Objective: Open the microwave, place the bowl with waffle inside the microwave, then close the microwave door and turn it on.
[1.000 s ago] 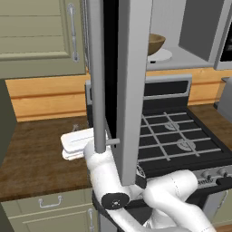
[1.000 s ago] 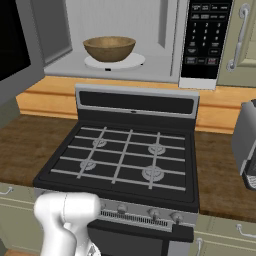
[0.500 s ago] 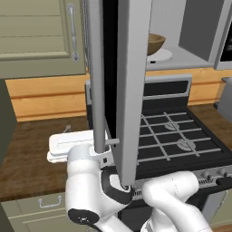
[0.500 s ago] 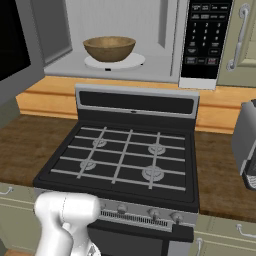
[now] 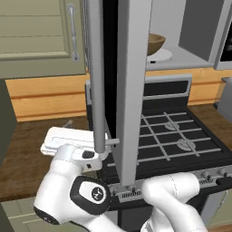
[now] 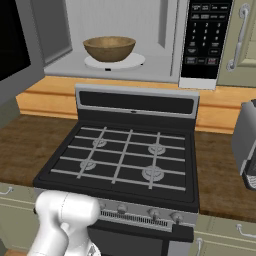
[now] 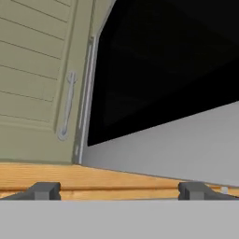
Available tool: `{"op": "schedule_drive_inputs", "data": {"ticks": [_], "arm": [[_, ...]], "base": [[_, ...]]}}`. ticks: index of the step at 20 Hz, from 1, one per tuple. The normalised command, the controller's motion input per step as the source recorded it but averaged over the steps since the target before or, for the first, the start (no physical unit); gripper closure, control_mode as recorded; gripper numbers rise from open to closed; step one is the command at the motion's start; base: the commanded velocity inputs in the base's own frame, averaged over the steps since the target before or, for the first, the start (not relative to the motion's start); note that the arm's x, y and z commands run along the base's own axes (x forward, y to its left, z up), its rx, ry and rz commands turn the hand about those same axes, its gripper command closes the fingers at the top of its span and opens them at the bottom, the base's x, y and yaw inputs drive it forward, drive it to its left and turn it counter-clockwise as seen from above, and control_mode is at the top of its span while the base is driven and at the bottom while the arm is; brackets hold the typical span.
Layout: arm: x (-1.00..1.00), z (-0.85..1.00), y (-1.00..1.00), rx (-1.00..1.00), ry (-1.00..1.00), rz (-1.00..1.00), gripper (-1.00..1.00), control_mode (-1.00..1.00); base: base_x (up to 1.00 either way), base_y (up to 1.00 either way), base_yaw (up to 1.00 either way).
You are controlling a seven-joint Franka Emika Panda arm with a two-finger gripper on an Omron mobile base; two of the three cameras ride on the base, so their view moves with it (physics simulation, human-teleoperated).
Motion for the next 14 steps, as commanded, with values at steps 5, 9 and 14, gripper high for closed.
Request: {"op": "schedule_drive_inputs", "data": {"ticks": [5, 9, 14], "arm": [[-0.27, 0.15, 0.04, 0.00, -0.03, -0.43, -1.00, -1.00], [-0.27, 0.22, 0.00, 0.00, -0.02, -0.48, -1.00, -1.00], [-0.20, 0.20, 0.00, 0.00, 0.00, -0.47, -1.00, -1.00]], "base": [[0.00, 0.00, 0.00], [0.00, 0.00, 0.00], [0.00, 0.00, 0.00]]}}
